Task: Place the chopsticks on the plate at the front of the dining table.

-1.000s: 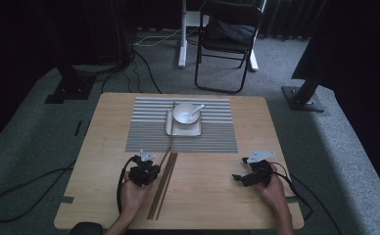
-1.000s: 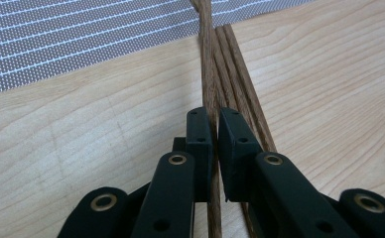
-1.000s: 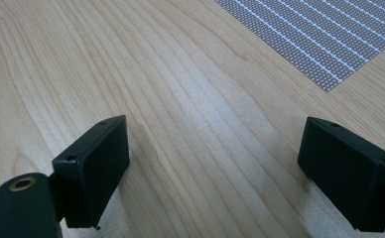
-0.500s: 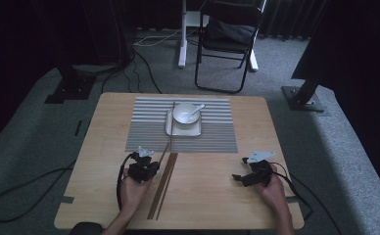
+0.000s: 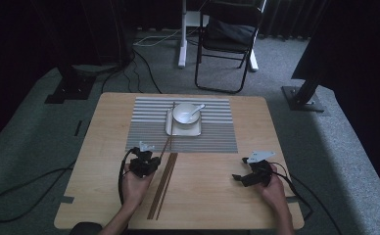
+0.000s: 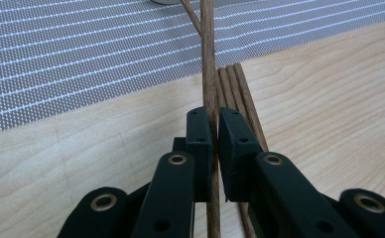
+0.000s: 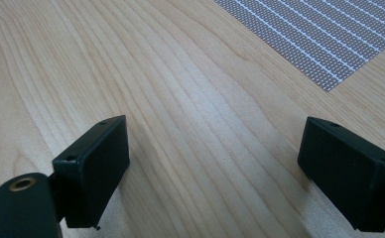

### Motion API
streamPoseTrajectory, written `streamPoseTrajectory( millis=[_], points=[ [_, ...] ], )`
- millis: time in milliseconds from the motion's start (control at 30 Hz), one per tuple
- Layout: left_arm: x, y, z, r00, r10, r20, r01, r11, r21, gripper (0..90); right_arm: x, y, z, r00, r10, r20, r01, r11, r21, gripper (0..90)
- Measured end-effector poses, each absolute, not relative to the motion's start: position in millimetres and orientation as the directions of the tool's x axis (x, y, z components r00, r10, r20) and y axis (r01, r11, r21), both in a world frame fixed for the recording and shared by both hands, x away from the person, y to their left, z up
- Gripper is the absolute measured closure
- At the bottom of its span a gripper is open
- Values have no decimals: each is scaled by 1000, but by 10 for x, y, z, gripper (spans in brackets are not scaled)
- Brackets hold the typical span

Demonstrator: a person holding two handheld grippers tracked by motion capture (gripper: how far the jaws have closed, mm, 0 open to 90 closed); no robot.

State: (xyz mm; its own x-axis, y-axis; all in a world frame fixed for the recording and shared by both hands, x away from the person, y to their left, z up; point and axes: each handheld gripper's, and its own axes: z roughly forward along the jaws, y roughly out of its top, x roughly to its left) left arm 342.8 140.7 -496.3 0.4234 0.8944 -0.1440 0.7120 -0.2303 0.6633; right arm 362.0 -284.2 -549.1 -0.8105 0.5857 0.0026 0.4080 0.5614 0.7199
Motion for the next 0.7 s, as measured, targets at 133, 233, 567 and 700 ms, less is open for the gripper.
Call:
streamPoseTrajectory(
  millis=[133,233,567,700],
  points=[
    [3460,1402,-4929,424,894,-142,708,-230,667,840,3620,-2842,-5491,-811,586,3,408,561,720,121],
    [3488,1394,-4901,426,894,-140,704,-231,671,839,3620,-2842,-5491,-811,586,2,408,562,720,121],
    [3592,1395,-4857,417,899,-134,703,-226,675,840,3621,-2842,-5491,-811,585,2,407,561,721,121],
    [3616,1404,-4848,412,900,-140,704,-217,676,839,3621,-2843,-5491,-811,584,1,406,563,720,121]
  ],
)
